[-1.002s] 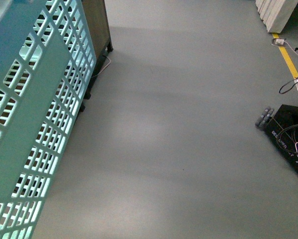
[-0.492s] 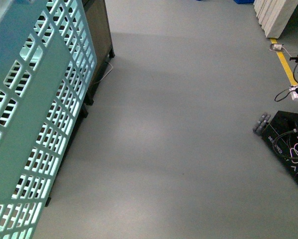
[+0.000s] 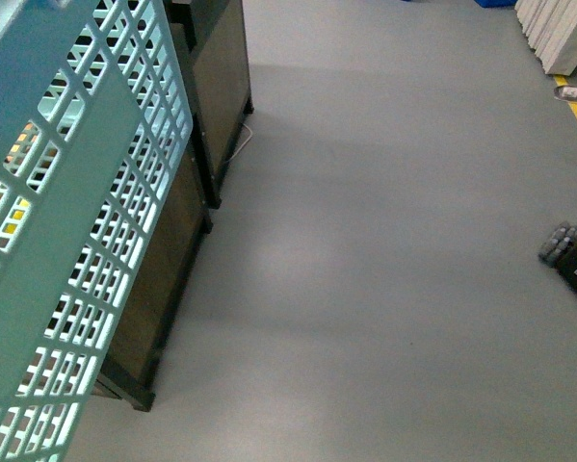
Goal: Pick mango and avocado into basket
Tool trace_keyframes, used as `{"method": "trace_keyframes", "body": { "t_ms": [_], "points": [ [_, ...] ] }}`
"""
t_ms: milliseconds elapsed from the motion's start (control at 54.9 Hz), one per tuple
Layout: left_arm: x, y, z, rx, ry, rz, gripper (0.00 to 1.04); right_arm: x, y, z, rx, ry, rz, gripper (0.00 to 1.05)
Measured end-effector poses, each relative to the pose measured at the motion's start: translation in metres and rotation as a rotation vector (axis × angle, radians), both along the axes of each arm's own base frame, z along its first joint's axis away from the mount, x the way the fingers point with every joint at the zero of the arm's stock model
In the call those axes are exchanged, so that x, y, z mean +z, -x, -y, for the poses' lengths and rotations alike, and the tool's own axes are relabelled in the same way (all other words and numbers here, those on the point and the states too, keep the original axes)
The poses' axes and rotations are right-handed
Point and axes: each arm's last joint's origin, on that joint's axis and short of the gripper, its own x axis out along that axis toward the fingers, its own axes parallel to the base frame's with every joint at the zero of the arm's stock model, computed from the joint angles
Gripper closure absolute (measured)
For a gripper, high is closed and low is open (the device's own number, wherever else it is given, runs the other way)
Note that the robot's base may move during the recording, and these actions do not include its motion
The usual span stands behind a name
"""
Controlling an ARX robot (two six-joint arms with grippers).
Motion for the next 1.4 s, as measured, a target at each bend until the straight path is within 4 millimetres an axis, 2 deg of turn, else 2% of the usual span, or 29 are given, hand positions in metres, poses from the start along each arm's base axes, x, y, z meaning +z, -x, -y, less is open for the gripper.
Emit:
{"method": "trace_keyframes", "body": {
  "t_ms": [1402],
  "points": [
    [0.0001, 0.0000, -0.0001, 0.001, -0.005, 0.000, 0.85, 0.0000, 0.0000, -0.0001, 0.003, 0.000, 0.000, 0.09]
  ]
}}
